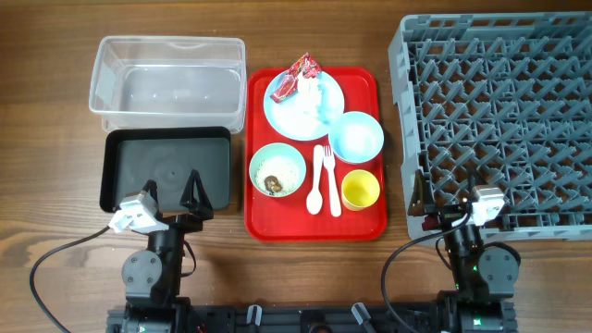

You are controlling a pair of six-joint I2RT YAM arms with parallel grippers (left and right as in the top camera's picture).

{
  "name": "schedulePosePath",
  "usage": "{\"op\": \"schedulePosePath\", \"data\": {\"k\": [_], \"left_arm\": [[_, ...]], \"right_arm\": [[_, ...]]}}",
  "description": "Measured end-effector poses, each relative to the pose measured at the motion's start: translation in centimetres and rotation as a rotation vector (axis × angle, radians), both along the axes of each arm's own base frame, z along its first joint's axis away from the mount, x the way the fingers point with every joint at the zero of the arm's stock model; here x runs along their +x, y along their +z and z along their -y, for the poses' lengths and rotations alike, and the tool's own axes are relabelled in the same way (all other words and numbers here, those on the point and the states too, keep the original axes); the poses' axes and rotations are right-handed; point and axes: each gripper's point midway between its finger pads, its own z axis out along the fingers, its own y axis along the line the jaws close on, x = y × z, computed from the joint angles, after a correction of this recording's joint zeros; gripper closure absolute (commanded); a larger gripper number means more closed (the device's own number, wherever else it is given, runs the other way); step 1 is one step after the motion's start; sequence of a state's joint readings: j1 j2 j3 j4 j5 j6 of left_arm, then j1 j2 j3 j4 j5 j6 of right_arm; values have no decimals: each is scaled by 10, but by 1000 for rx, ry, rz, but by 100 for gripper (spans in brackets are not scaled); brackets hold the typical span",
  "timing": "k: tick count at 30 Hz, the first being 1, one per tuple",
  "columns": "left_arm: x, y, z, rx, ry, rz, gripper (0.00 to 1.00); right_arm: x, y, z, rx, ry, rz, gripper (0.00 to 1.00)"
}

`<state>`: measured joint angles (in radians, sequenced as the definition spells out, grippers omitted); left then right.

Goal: Sort waste into correct bins and load items into the dishwasher rack
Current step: 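Reach the left gripper toward the white tissue on the blue plate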

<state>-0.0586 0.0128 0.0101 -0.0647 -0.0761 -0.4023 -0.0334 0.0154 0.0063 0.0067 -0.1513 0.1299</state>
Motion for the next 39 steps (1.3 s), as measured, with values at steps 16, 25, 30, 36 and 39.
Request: {"op": "schedulePosePath", "data": {"k": [16,25,30,36,39], "left_arm": [[0,0,0,0,0,0,0],[0,0,0,0,0,0,0],[0,0,0,0,0,0,0],[1,-5,0,1,-1,-22,0],[3,-19,4,7,-20,-168,0]], "right_arm": [[0,0,0,0,0,0,0],[0,0,0,0,0,0,0],[0,0,0,0,0,0,0],[0,-3,0,91,0,-25,0],[1,-3,0,106,-4,-86,0]]}}
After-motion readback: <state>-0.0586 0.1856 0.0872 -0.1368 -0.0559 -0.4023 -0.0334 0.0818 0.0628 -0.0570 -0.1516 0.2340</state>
